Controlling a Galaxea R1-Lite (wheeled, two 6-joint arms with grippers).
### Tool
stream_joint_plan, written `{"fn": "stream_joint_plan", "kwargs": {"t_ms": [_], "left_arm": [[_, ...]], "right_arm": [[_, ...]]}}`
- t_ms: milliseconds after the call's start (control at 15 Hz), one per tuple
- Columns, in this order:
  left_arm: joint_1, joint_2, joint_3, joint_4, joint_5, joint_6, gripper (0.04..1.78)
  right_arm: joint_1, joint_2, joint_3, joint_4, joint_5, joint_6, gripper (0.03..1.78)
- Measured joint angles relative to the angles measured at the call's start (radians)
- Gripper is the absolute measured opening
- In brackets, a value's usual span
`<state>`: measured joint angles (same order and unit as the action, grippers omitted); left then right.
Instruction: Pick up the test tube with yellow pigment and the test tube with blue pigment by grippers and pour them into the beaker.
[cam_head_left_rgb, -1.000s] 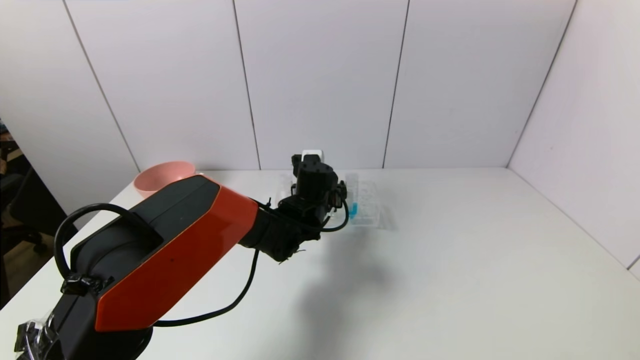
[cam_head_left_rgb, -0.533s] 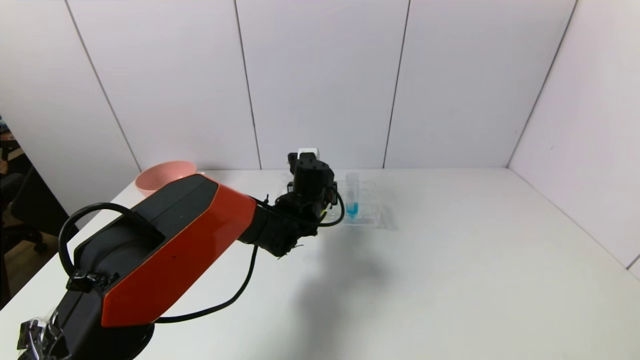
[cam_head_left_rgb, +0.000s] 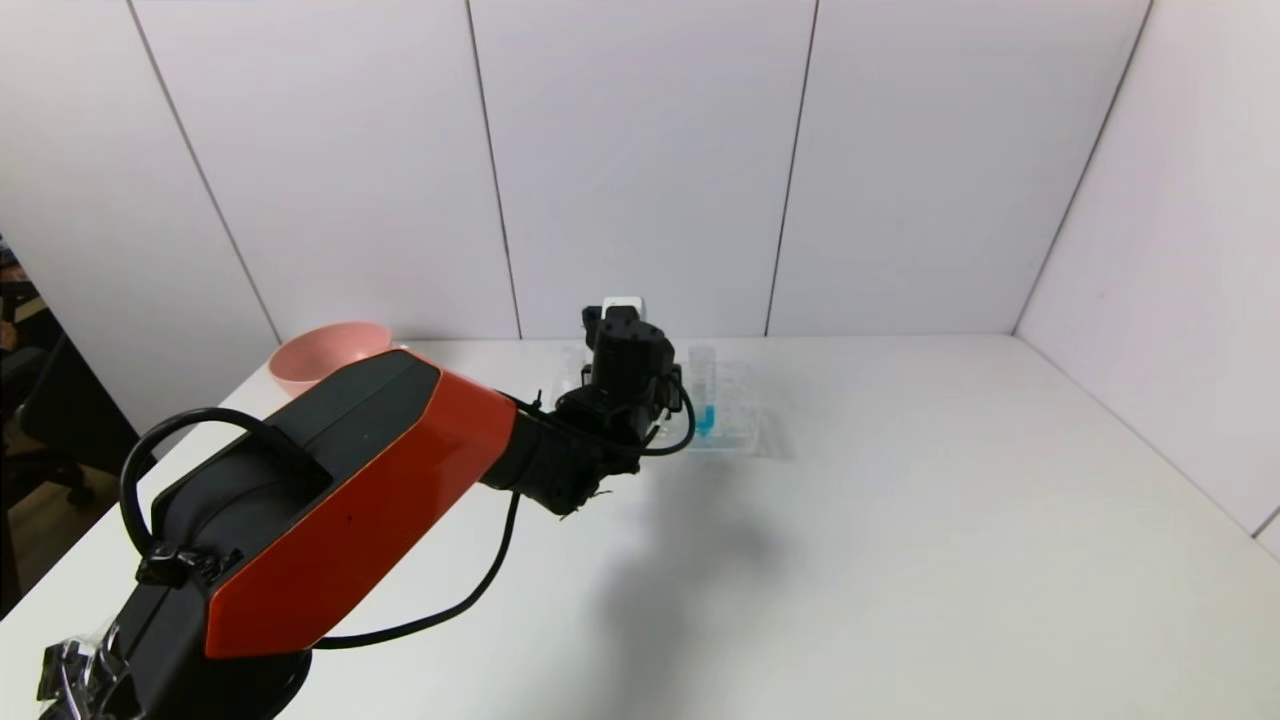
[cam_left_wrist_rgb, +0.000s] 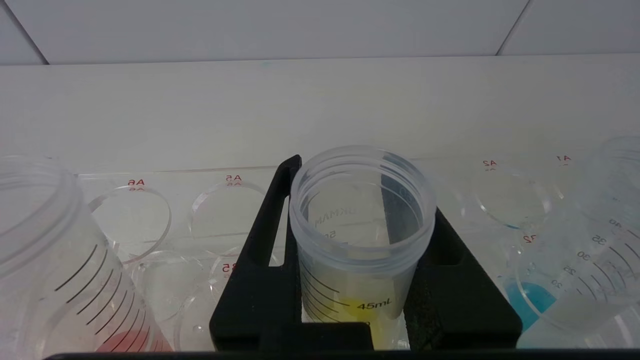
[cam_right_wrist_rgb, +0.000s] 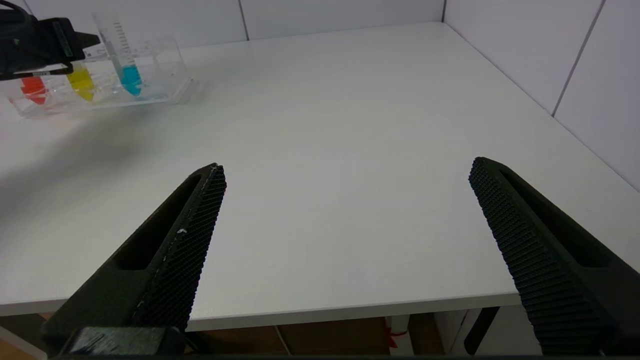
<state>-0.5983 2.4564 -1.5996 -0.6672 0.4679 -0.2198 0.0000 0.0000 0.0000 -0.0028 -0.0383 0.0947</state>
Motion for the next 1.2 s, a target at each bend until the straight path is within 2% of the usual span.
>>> {"fn": "stream_joint_plan", "kwargs": {"t_ms": [800, 1200], "left_arm": [[-0.004, -0.082, 0.008, 0.059, 0.003, 0.0, 0.55], [-0.045, -0.162, 0.037, 0.082, 0.024, 0.055, 0.55]], "right_arm": [[0.0, 0.0, 0.0, 0.0, 0.0, 0.0, 1.77], [0.0, 0.0, 0.0, 0.0, 0.0, 0.0, 1.77]]}}
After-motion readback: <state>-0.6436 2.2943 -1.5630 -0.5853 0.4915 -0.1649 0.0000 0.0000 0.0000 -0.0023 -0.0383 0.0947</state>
